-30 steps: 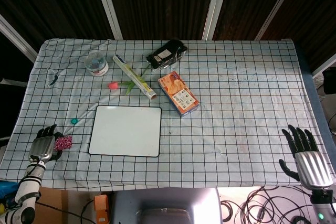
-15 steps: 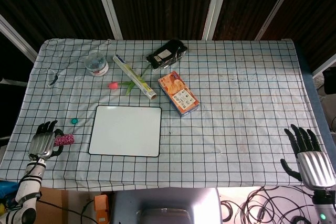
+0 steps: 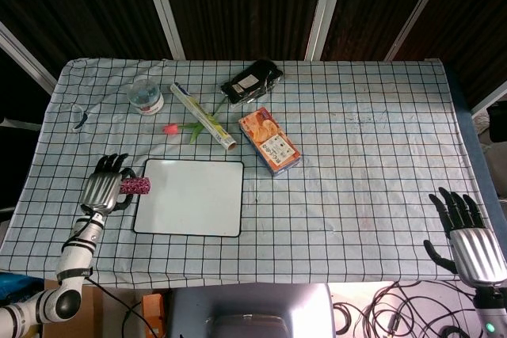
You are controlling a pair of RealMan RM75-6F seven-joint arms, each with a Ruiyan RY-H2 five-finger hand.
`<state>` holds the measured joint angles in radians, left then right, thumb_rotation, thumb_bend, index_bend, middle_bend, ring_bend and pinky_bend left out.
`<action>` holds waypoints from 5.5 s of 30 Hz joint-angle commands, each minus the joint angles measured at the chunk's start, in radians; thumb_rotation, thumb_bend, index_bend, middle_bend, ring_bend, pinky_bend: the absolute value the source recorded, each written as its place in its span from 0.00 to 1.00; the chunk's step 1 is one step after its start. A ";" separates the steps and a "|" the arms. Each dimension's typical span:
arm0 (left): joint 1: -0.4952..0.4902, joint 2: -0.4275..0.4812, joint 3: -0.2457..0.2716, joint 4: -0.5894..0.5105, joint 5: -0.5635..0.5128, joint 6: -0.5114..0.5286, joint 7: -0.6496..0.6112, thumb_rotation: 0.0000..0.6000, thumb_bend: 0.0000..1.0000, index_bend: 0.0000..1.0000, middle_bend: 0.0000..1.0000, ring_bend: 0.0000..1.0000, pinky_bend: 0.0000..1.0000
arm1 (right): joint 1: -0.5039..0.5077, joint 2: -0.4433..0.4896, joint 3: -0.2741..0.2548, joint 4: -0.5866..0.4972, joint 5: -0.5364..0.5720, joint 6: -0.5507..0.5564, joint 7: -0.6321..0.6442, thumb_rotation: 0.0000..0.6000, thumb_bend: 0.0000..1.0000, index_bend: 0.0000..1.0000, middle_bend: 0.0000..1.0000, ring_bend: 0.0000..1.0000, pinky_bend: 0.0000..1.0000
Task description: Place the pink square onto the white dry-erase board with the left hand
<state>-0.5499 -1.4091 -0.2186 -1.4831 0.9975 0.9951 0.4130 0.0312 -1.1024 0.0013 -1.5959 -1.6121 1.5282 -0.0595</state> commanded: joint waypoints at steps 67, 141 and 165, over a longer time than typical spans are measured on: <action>-0.100 -0.196 0.022 0.545 -0.222 -0.242 -0.092 1.00 0.35 0.45 0.06 0.00 0.04 | -0.011 0.020 -0.016 0.007 -0.033 0.020 0.047 1.00 0.26 0.00 0.00 0.00 0.00; -0.195 -0.188 0.043 0.107 -0.229 -0.027 0.176 1.00 0.35 0.49 0.09 0.00 0.05 | -0.021 0.029 -0.021 0.017 -0.055 0.046 0.077 1.00 0.25 0.00 0.00 0.00 0.00; -0.051 0.006 0.118 -0.109 -0.021 0.194 0.054 1.00 0.33 0.17 0.07 0.00 0.05 | -0.029 0.028 -0.018 0.022 -0.047 0.056 0.079 1.00 0.26 0.00 0.00 0.00 0.00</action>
<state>-0.6687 -1.4682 -0.1355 -1.5294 0.9019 1.1006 0.5072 0.0021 -1.0747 -0.0166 -1.5742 -1.6595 1.5844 0.0196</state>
